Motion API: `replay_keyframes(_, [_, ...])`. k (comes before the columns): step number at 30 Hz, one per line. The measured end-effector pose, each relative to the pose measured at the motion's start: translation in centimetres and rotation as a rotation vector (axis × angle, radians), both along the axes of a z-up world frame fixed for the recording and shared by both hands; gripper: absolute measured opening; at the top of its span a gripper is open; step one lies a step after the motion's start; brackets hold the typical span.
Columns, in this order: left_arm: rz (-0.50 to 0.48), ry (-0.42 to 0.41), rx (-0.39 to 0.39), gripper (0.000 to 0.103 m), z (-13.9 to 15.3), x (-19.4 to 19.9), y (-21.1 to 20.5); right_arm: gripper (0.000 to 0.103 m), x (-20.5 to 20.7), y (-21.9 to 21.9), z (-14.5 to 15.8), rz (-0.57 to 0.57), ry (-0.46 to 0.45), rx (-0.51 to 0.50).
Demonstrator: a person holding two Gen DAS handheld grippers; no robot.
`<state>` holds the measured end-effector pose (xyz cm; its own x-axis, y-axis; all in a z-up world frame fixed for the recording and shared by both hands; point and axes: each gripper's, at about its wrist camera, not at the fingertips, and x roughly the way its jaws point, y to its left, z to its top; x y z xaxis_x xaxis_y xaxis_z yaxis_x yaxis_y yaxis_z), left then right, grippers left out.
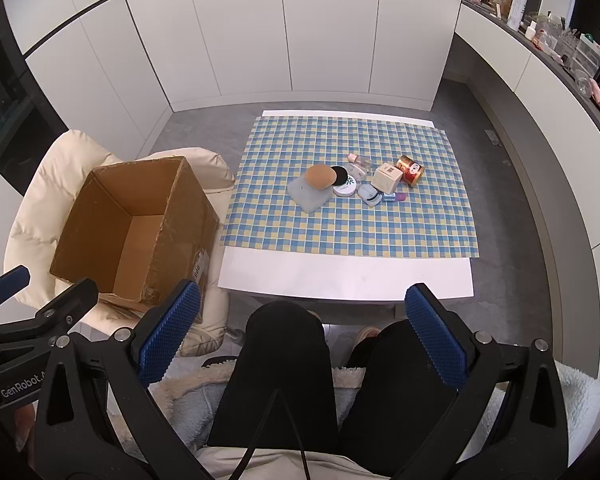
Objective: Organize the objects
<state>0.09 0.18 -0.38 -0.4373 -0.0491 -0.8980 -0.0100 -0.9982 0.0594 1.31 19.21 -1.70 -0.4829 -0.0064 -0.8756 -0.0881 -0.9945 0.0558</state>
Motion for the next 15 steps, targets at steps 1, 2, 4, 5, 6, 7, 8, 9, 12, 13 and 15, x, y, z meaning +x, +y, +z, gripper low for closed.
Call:
replay_keyframes(1, [0.000,-0.001,0.001,0.103,-0.04,0.05,0.00,0.103,-0.07,-0.03,0.04,0.001,-0.001,0.000])
replay_keyframes(2, [-0.001,-0.002,0.002,0.103,-0.08,0.10,0.04,0.103,-0.03,-0.01,0.04,0.001,-0.002,-0.001])
replay_keyframes(4, [-0.001,-0.002,0.002,0.103,-0.09,0.14,0.04,0.103,-0.04,-0.04,0.06,0.000,-0.002,-0.002])
replay_keyframes(5, [-0.001,-0.001,0.001,0.103,-0.12,0.17,0.02,0.103,-0.02,-0.04,0.06,0.001,-0.002,-0.001])
replay_keyframes(6, [-0.002,-0.001,0.001,0.103,-0.13,0.16,0.02,0.103,-0.09,-0.07,0.07,0.001,-0.003,0.000])
replay_keyframes(7, [-0.002,-0.001,0.001,0.103,-0.13,0.16,0.02,0.103,-0.13,-0.07,0.08,0.001,-0.003,-0.001])
replay_keyframes(8, [-0.002,-0.002,0.002,0.103,-0.14,0.16,0.04,0.103,-0.11,-0.07,0.08,0.001,-0.003,-0.001])
replay_keyframes(9, [-0.001,-0.002,0.004,0.103,-0.17,0.16,0.02,0.103,-0.09,-0.07,0.08,0.001,-0.003,-0.001])
replay_keyframes(12, [-0.002,-0.005,0.003,0.103,-0.12,0.19,0.07,0.103,-0.07,-0.07,0.08,0.002,-0.003,-0.001])
replay_keyframes(13, [-0.002,-0.005,0.003,0.103,-0.08,0.16,0.08,0.103,-0.05,-0.03,0.08,0.002,-0.003,-0.001])
replay_keyframes(15, [-0.002,-0.005,0.001,0.103,-0.10,0.15,0.08,0.103,-0.04,-0.01,0.09,0.000,-0.002,-0.002])
